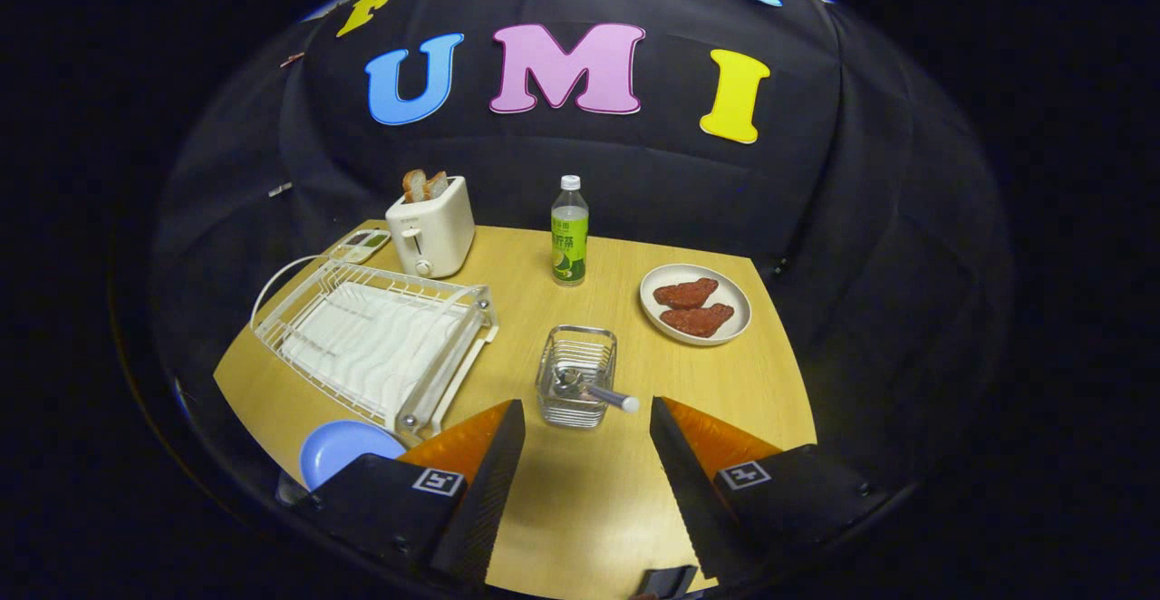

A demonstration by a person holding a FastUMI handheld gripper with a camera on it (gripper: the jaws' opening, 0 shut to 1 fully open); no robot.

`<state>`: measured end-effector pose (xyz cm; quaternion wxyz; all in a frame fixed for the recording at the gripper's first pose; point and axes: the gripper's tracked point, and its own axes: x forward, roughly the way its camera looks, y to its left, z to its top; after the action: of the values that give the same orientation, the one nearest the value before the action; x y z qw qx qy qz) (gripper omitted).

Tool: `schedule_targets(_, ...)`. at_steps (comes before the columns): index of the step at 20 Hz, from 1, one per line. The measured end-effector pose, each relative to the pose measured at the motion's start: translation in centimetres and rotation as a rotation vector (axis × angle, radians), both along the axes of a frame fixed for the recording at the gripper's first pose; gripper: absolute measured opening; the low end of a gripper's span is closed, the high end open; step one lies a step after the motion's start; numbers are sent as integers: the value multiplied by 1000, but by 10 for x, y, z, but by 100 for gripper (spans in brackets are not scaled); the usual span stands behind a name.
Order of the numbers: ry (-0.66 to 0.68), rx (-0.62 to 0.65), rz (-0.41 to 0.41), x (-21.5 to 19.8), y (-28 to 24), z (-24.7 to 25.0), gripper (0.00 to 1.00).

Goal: Take the plate from the dish rack, then take the spoon from the basket and place it into the plate.

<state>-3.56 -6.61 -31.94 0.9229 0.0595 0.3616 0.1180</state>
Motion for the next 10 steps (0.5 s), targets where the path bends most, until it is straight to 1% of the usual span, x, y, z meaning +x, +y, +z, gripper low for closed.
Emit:
schedule_targets(2,30,6,31,14,-3,-17,84)
schedule_targets(4,54,2,81,23,-1,-36,81)
schedule_targets(8,99,26,179,28,14,-60,64)
schedule_targets(10,126,27,200,28,15,-68,52)
